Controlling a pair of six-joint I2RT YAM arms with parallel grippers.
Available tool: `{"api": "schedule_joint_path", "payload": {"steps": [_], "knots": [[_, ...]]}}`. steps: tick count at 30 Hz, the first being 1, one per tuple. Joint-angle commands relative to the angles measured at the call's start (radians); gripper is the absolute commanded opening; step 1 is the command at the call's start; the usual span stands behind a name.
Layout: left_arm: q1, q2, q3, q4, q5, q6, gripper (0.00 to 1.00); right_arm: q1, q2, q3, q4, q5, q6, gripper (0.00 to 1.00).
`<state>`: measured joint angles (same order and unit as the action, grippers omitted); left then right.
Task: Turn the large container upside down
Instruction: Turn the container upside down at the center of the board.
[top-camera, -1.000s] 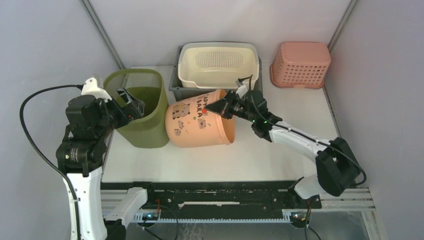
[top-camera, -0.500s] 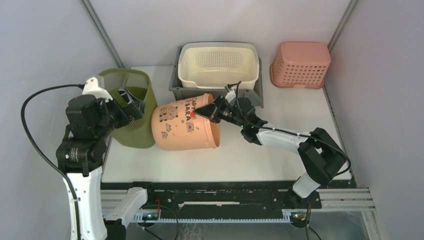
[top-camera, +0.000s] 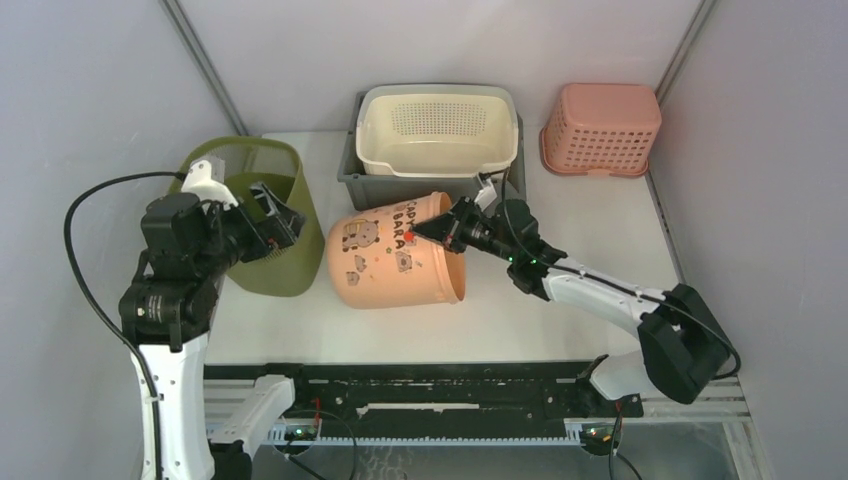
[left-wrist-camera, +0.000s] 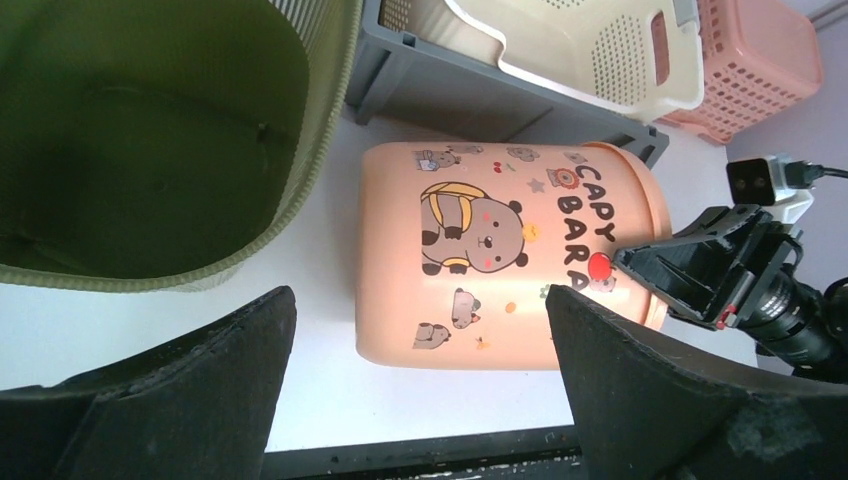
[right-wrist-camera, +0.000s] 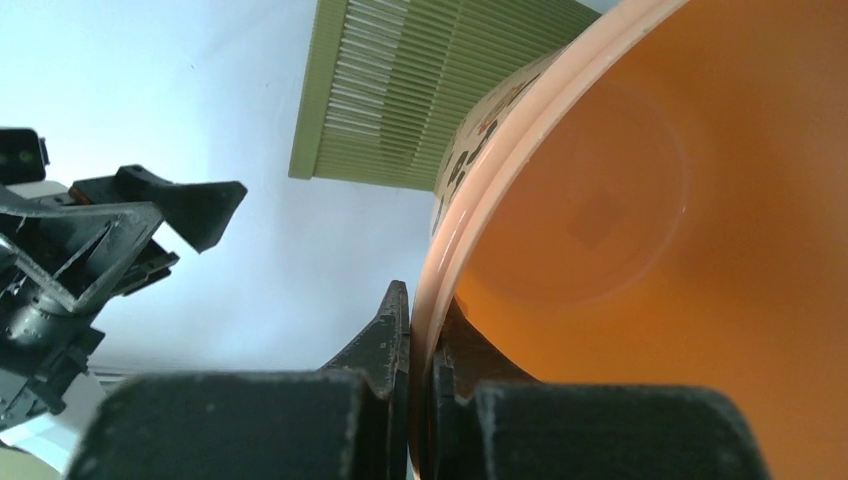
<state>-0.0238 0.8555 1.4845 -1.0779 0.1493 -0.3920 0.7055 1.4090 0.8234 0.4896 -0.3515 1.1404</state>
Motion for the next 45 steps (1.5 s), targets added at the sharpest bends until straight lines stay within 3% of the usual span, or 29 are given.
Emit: {"api": "schedule_joint_path", "payload": {"steps": [1, 8, 11, 12, 18, 24, 26, 28, 31, 40, 45], "knots": [[-0.037, -0.014, -0.048, 0.054, 0.048, -0.011, 1.00, -0.025, -0.102, -0.037, -0.035, -0.021, -0.052, 0.00], [-0.226, -0.009, -0.110, 0.086, -0.057, -0.054, 1.00, -0.074, -0.128, -0.108, 0.001, -0.103, -0.016, 0.01], [-0.260, -0.017, -0.165, 0.111, -0.079, -0.067, 1.00, -0.077, -0.137, -0.108, -0.043, -0.118, -0.031, 0.27], [-0.263, -0.022, -0.194, 0.120, -0.084, -0.071, 1.00, -0.077, -0.144, -0.108, -0.058, -0.118, -0.038, 0.32], [-0.276, -0.031, -0.288, 0.179, -0.107, -0.094, 0.97, -0.093, -0.164, -0.108, -0.124, -0.133, -0.065, 0.45], [-0.311, 0.000, -0.344, 0.231, -0.141, -0.105, 0.97, -0.106, -0.157, -0.107, -0.132, -0.161, -0.070, 0.52], [-0.314, 0.018, -0.363, 0.263, -0.144, -0.110, 0.97, -0.108, -0.149, -0.108, -0.132, -0.163, -0.072, 0.43], [-0.315, 0.035, -0.379, 0.292, -0.145, -0.115, 0.96, -0.110, -0.139, -0.112, -0.125, -0.161, -0.068, 0.19], [-0.316, 0.066, -0.391, 0.329, -0.158, -0.117, 0.96, -0.122, -0.111, -0.131, -0.072, -0.182, -0.042, 0.01], [-0.315, 0.119, -0.358, 0.363, -0.256, -0.106, 0.97, -0.158, -0.013, -0.257, 0.291, -0.282, 0.130, 0.00], [-0.315, 0.162, -0.360, 0.382, -0.231, -0.111, 0.97, -0.170, 0.038, -0.298, 0.430, -0.305, 0.195, 0.00]]}}
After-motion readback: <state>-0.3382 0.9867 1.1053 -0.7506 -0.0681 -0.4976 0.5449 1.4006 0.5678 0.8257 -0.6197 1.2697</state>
